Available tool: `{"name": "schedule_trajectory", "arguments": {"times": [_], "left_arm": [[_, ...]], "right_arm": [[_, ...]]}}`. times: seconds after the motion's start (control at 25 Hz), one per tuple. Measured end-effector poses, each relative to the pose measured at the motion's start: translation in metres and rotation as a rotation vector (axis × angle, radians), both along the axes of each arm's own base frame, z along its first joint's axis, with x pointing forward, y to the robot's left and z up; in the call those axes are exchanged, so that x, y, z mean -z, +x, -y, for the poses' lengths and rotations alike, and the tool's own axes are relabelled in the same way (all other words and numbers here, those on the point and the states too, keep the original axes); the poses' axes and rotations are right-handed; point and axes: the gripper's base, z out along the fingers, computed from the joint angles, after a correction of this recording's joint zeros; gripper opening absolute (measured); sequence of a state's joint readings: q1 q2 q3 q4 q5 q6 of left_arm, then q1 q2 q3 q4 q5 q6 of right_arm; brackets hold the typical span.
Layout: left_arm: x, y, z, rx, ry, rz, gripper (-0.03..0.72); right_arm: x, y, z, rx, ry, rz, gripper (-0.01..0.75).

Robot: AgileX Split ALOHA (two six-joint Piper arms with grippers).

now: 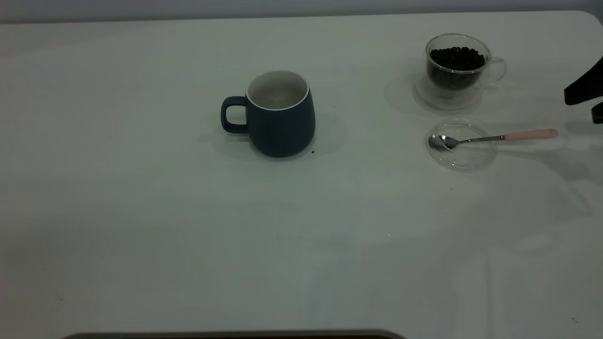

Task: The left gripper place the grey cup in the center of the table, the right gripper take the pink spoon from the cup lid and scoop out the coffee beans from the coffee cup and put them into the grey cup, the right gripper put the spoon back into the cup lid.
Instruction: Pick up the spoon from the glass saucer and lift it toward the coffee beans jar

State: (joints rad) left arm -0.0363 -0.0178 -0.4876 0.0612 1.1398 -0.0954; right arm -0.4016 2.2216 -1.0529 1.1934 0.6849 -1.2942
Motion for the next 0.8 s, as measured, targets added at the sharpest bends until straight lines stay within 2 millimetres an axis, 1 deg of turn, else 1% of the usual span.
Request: {"name": "schedule_trajectory", "arguments": {"times": [0.08, 0.32, 0.6, 0.8], "left_arm": [[0.000, 0.000, 0.000, 0.000, 0.000, 0.000, 0.567], [0.000, 0.000, 0.000, 0.000, 0.000, 0.000, 0.567], [0.000, 0.000, 0.000, 0.000, 0.000, 0.000, 0.567], [0.000, 0.000, 0.000, 0.000, 0.000, 0.000, 0.567]], "right_arm": [[0.006, 0.004, 0.003, -0.004, 0.038, 0.005, 0.588], [0.039, 0.006, 0.004, -0.006, 0.097, -0.049, 0.588], [0.058, 0.008, -0.002, 0.010, 0.192, -0.033, 0.588], [0.072, 0.004, -0.007, 0.022, 0.255, -0.047, 0.588]]}}
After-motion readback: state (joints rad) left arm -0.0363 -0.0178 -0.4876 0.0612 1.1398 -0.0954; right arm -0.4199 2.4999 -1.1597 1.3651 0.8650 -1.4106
